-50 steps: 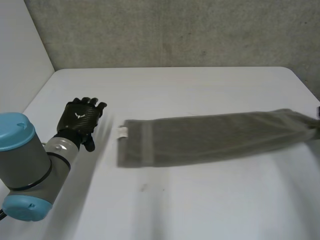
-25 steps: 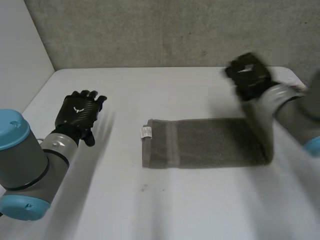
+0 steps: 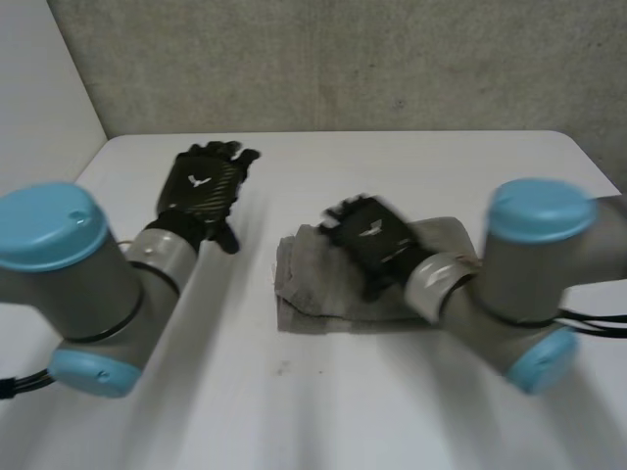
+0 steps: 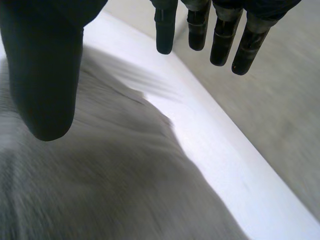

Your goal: Fold the towel.

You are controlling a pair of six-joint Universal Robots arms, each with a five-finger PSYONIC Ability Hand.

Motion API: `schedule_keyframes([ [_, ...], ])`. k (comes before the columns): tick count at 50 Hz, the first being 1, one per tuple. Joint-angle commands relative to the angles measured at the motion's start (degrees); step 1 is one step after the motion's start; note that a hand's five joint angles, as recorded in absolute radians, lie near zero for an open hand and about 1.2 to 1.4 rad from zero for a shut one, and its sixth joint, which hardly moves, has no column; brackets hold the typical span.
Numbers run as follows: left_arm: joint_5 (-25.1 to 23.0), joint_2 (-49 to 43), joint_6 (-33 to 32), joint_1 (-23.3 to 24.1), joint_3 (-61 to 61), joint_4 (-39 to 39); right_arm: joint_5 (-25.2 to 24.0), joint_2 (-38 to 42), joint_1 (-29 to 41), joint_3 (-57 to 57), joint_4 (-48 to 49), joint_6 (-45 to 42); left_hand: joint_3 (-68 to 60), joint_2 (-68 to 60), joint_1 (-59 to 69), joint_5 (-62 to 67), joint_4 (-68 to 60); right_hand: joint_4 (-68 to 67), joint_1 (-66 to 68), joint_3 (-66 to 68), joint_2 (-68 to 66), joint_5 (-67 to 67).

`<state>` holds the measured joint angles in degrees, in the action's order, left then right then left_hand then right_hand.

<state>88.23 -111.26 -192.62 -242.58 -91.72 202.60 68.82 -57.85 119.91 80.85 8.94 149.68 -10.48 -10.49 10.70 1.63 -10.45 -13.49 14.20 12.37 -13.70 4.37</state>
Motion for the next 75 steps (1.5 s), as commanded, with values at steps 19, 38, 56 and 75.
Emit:
schedule_keyframes([
  [19, 3.1, -17.4, 6.0, 9.8, 10.0, -4.4, -9.2, -4.6, -28.7, 19.3, -1.6, 1.2, -1.2, -1.2, 1.0, 0.1, -1.3, -63.6, 62.9, 64.7, -63.4, 62.7],
  [38, 6.0, 2.0, 6.3, 7.4, -1.3, -4.4, -1.9, -2.4, -3.5, -3.1, 0.3, 4.2, -0.2, -0.2, 0.0, -0.9, -0.3, -66.5, 65.8, 67.6, -66.3, 65.6],
  [56, 10.3, 3.4, 6.3, 4.8, 0.2, -3.7, -0.5, -0.2, 7.6, -2.3, -1.3, 2.5, -0.4, -0.4, 0.2, -0.7, -0.4, 3.5, -4.2, -2.4, 3.7, -4.4],
  [75, 2.0, -16.1, 17.4, 12.1, 16.6, -4.1, -1.8, -6.5, -10.3, 2.3, -3.9, 31.0, -3.1, -3.1, 2.9, 1.9, -3.1, 3.5, -4.2, -2.4, 3.7, -4.4],
])
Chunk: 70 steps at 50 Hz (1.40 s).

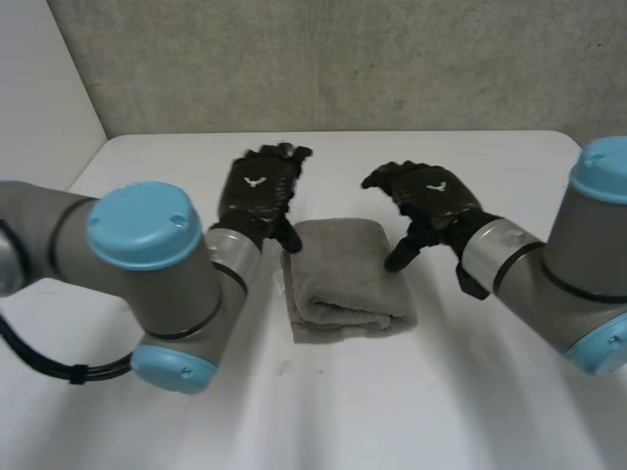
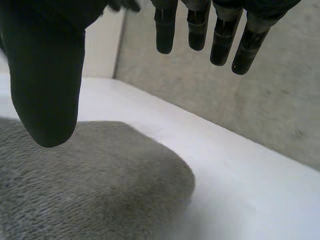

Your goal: Fold the towel.

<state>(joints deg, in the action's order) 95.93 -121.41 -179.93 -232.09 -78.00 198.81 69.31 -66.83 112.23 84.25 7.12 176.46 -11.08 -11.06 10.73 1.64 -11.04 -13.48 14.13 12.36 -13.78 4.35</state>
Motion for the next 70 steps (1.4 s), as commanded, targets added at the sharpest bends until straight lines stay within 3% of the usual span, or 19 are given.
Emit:
schedule_keyframes([
  [1, -5.9, -7.2, 4.7, 1.6, 2.9, -0.4, -2.9, 4.3, -2.7, -1.5, -2.5, 4.2, -2.7, -2.7, 3.0, 2.1, -2.7, 3.5, -4.1, -2.4, 3.8, -4.3],
  [10, -3.6, -9.5, 4.5, -0.1, 0.1, -2.5, -5.8, 13.6, -1.8, -6.5, -4.6, 2.3, -2.5, -2.5, 2.8, 1.9, -2.5, 3.5, -4.1, -2.4, 3.8, -4.3],
  [21, -3.6, -7.9, 1.4, -2.8, -2.6, -5.8, -4.4, 18.2, -0.6, -11.0, -5.9, -6.5, -1.0, -1.0, 1.3, 0.4, -1.0, 3.5, -4.1, -2.4, 3.8, -4.3],
  [24, -3.6, -5.6, 0.8, -2.9, -2.7, -6.5, -3.7, 16.7, -0.3, -12.4, -6.6, -7.4, -0.6, -0.7, 1.0, 0.1, -0.7, 3.5, -4.1, -2.4, 3.8, -4.3],
  [30, -3.5, 3.8, 0.7, -2.8, -2.5, -7.0, -1.0, 6.3, -0.4, -13.6, -6.8, -7.3, -0.6, -0.7, 1.0, 0.1, -0.7, 3.5, -4.1, -2.4, 3.8, -4.3],
  [35, -3.1, 15.7, 0.7, -4.3, -0.7, -7.3, 5.1, -2.9, -1.2, -14.6, -6.5, -6.5, -0.3, -0.3, 0.7, -0.2, -0.4, 3.5, -4.1, -2.4, 3.8, -4.3],
  [37, -2.8, 23.6, 0.6, -9.0, -0.1, -8.3, 10.5, -8.6, -1.8, -15.2, -6.4, -6.0, -1.1, -1.2, 1.5, 0.6, -1.2, 3.5, -4.1, -2.4, 3.8, -4.3],
  [42, -2.8, 31.9, 0.6, -15.8, 0.2, -14.1, 16.0, -14.3, -4.9, -16.2, -6.9, -6.4, -2.5, -2.5, 2.8, 1.9, -2.5, 3.5, -4.1, -2.4, 3.8, -4.3],
  [45, -3.0, 34.2, 0.5, -17.7, 0.7, -19.7, 16.7, -16.9, -6.1, -16.0, -7.8, -6.5, -3.7, -3.7, 4.0, 3.1, -3.7, 3.5, -4.1, -2.4, 3.8, -4.3],
  [53, -3.2, 35.3, 0.5, -17.4, 0.0, -28.9, 17.2, -18.1, -6.2, -16.0, -15.3, -6.0, -1.2, -1.2, 1.5, 0.6, -1.2, 3.5, -4.1, -2.4, 3.8, -4.3],
  [70, -3.3, 34.4, 0.0, -16.6, -1.5, -29.1, 15.9, -17.6, -5.9, -13.1, -15.7, -6.3, 0.7, 0.7, -0.3, -1.3, 0.7, 3.5, -4.1, -2.4, 3.8, -4.3],
])
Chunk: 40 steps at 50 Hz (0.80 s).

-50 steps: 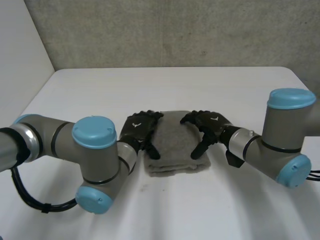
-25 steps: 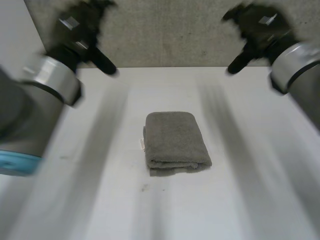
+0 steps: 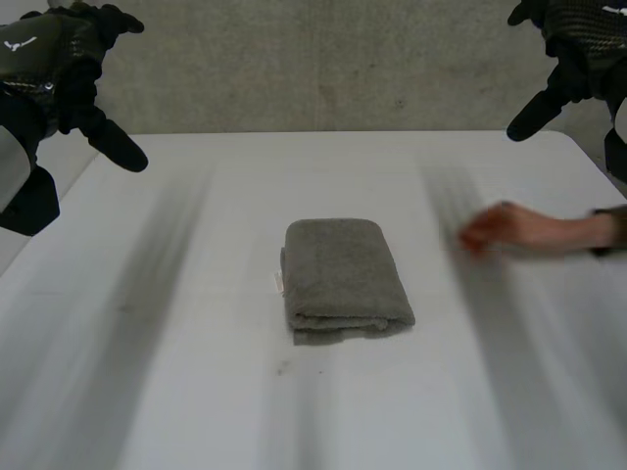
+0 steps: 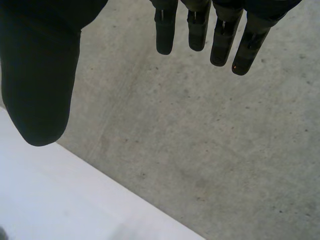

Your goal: Fold the towel.

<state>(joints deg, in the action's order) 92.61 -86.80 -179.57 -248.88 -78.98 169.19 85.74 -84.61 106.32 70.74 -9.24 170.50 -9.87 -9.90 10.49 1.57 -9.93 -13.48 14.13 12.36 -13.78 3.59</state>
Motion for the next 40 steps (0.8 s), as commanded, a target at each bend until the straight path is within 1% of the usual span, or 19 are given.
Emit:
schedule_keyframes([
  [1, -0.1, -0.1, -0.5, 0.1, -0.5, 0.6, -0.4, 0.1, 0.0, 0.4, 0.7, -0.3, -0.7, -0.6, 0.1, -1.0, -0.6, 3.5, -4.1, -2.4, 3.8, -3.6],
  [16, -0.1, -0.1, -0.8, 0.2, -1.7, 4.0, -0.7, -0.2, 0.5, 2.1, 0.5, -0.6, -0.5, -0.5, -0.1, -1.2, -0.5, 3.5, -4.1, -2.4, 3.8, -3.6],
  [21, -0.1, -0.1, -2.0, 0.2, -2.3, 4.1, -0.5, -1.1, 0.6, 3.0, 0.7, -0.8, -0.5, -0.5, -0.1, -1.2, -0.4, 3.5, -4.1, -2.4, 3.8, -3.6],
  [25, -0.1, -0.5, -3.1, 0.2, -2.8, 5.8, -0.5, -1.4, 0.6, 3.2, 0.7, -0.8, -0.5, -0.5, -0.1, -1.2, -0.4, 3.5, -4.1, -2.4, 3.8, -3.6],
  [40, -0.1, -1.0, -3.1, 0.2, -3.2, 8.1, -0.4, -0.9, 0.4, 4.0, 2.4, -0.9, -0.5, -0.5, -0.1, -1.2, -0.4, 3.5, -4.1, -2.4, 3.8, -3.6],
])
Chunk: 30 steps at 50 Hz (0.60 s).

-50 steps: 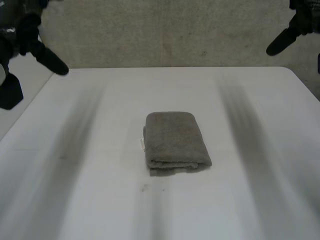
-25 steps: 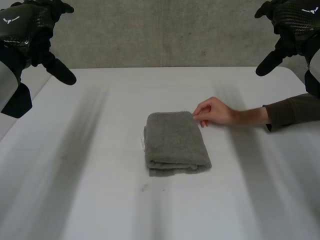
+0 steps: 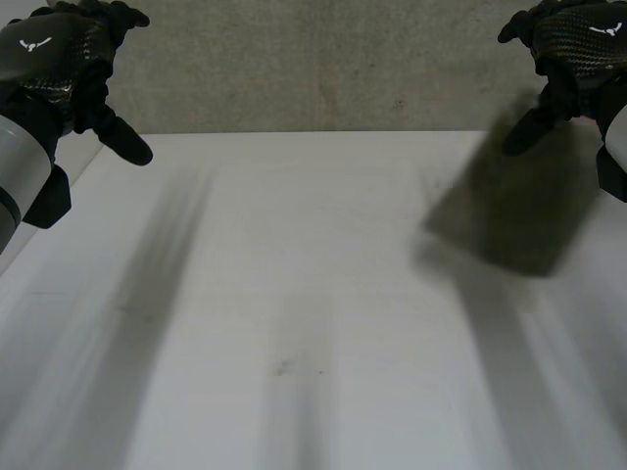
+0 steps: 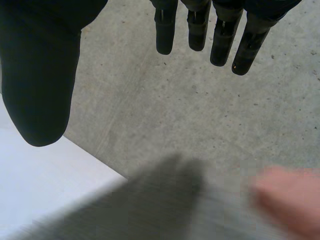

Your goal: Fold the towel.

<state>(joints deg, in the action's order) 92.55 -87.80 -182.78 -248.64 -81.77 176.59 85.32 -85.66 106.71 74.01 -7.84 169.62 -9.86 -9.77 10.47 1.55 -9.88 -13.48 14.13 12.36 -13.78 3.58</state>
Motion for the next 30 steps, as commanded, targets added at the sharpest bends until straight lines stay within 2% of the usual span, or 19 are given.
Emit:
schedule_keyframes([
  [1, -0.1, 0.1, 0.1, 0.0, -0.6, 0.7, 0.0, 0.1, 0.0, 0.8, 1.1, 0.0, -0.5, -0.6, -0.1, -1.2, -0.5, 3.5, -4.1, -2.4, 3.8, -3.6],
  [30, 0.2, 1.6, 0.1, 0.5, -2.9, 4.0, -0.1, -1.7, -0.3, 1.3, 1.1, 0.3, -0.5, -0.6, -0.1, -1.2, -0.5, 3.5, -4.1, -2.4, 3.8, -3.6],
])
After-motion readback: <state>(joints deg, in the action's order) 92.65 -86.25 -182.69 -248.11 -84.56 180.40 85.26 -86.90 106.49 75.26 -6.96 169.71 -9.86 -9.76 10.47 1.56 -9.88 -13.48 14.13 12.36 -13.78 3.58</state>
